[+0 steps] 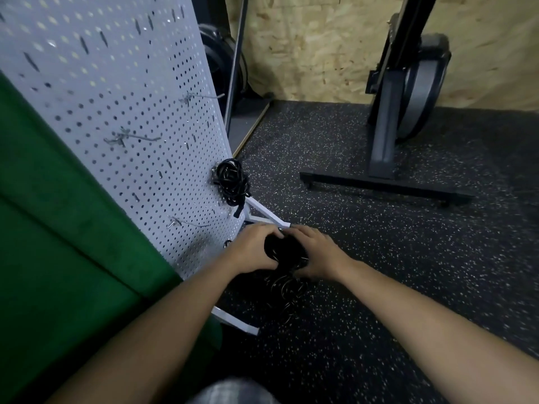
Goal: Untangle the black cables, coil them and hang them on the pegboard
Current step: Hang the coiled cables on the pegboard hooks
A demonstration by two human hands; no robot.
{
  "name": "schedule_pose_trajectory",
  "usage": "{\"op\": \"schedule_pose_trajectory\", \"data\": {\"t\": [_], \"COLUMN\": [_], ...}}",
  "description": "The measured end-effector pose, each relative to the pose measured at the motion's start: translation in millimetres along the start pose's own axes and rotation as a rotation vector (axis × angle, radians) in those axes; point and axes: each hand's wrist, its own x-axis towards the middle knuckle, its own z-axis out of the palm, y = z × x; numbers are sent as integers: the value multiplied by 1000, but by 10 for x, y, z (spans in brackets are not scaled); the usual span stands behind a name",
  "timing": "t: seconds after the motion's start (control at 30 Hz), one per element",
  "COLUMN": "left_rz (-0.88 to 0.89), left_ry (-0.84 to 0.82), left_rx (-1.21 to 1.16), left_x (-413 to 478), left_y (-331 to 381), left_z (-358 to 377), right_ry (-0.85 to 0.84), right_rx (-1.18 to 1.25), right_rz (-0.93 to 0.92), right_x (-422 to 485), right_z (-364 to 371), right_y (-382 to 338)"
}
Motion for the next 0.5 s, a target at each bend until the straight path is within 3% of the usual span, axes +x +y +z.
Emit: {"op": "schedule_pose_trajectory", "data": {"t": [0.3, 0.5], "left_rz": [57, -90], "left_ry": [16, 114], "left_rx": [71, 47], "left_x": [-381, -699], "left_y": [501, 620], "left_z": [-872, -1285], "right_ry": [197, 315], "right_rx": [90, 309], "right_rz": [-101, -71], "right_x": [-40, -15], "right_z": [-516, -431], "right_y": [-472, -718]}}
